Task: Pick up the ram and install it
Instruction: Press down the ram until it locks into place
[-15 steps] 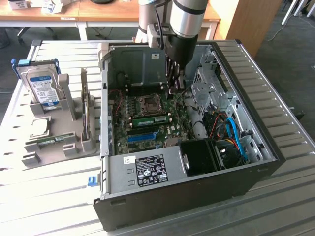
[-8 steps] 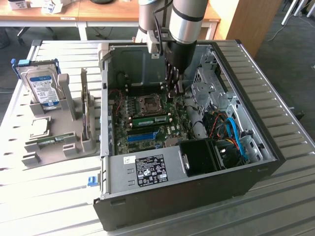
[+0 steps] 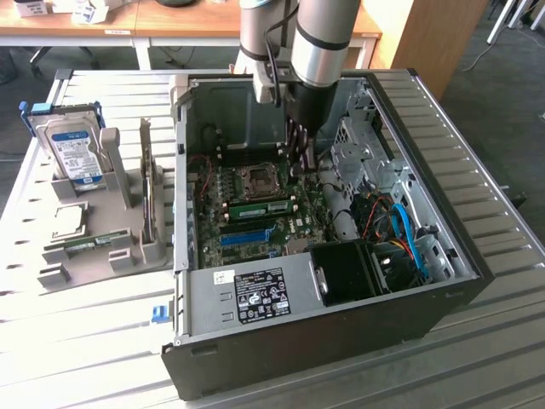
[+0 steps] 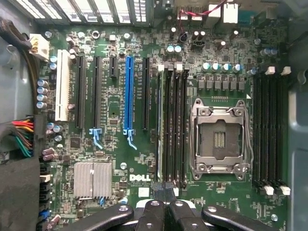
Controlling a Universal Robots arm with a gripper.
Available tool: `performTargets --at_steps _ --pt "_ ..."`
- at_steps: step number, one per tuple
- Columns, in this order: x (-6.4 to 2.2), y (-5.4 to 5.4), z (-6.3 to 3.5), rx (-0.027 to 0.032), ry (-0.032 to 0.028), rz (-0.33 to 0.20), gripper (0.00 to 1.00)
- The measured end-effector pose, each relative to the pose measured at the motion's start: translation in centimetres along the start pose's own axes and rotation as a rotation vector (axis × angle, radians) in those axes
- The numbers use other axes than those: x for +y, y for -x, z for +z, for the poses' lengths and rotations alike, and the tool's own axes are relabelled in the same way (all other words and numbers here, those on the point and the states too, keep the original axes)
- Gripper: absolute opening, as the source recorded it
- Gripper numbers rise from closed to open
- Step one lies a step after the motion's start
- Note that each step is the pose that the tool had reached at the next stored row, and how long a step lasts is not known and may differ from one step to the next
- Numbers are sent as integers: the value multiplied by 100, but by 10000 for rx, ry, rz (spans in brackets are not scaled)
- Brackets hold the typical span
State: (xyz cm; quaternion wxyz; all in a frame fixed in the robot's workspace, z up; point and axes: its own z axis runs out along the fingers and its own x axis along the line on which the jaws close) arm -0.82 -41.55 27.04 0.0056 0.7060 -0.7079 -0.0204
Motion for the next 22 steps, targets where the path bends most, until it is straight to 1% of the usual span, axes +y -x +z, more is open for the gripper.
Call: performTargets --at_steps 15,17,22 --pt "-10 -5 261 1 -1 0 11" --pt "-10 -6 279 0 -1 0 11" --pt "-13 -6 280 0 -2 1 11"
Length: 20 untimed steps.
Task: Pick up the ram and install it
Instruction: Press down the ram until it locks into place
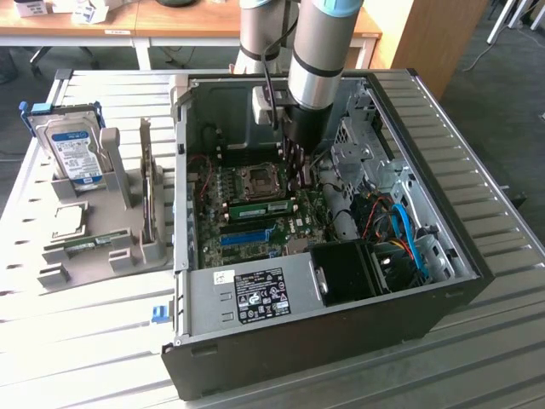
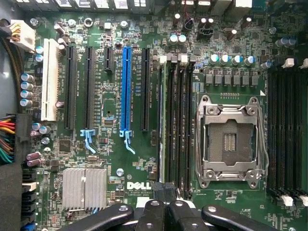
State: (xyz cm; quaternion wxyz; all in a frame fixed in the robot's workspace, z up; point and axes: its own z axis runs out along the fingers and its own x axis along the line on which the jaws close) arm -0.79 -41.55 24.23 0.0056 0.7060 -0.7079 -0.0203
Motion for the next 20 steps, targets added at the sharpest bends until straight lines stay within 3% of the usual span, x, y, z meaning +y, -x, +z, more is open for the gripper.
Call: performTargets --at_steps 7,20 --pt "-82 2 -3 0 0 -1 11" --pt "-86 0 78 0 0 -1 11"
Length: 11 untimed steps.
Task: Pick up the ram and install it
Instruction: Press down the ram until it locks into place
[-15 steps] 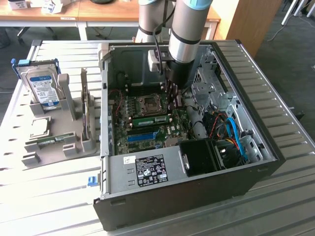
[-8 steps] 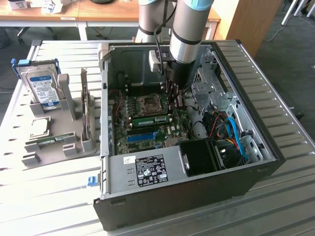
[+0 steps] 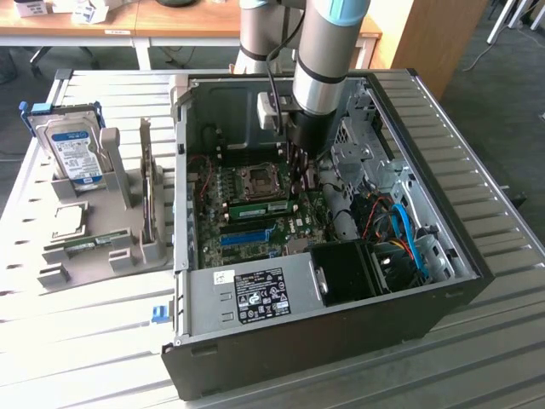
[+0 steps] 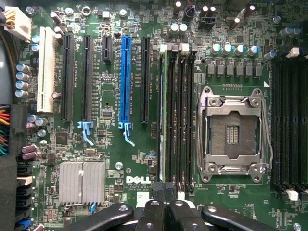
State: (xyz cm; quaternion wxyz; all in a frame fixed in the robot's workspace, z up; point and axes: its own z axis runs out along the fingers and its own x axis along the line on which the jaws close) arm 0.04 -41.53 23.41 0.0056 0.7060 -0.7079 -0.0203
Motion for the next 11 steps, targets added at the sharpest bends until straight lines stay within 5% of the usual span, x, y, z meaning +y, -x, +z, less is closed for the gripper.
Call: performTargets --at_steps 11 --pt "-1 -1 35 1 1 0 11"
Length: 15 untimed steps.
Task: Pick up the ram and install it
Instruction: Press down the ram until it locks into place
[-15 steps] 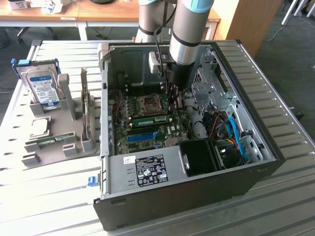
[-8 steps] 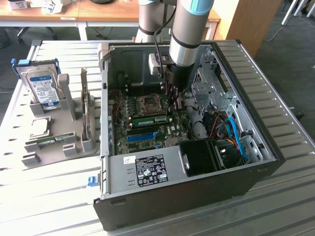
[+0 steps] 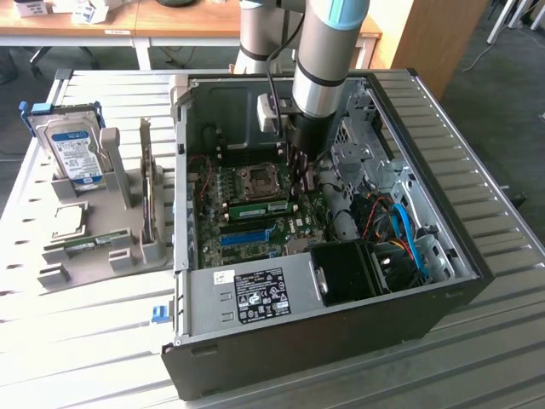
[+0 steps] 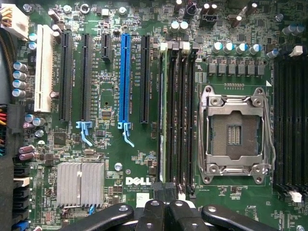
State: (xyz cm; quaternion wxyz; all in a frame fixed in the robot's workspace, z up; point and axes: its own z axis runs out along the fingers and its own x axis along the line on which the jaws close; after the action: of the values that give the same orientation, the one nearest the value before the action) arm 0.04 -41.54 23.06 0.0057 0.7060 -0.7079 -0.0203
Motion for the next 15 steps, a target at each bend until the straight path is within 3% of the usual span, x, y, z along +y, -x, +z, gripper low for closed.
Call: performTargets --at_steps 15 --pt "-1 7 12 -1 0 0 11"
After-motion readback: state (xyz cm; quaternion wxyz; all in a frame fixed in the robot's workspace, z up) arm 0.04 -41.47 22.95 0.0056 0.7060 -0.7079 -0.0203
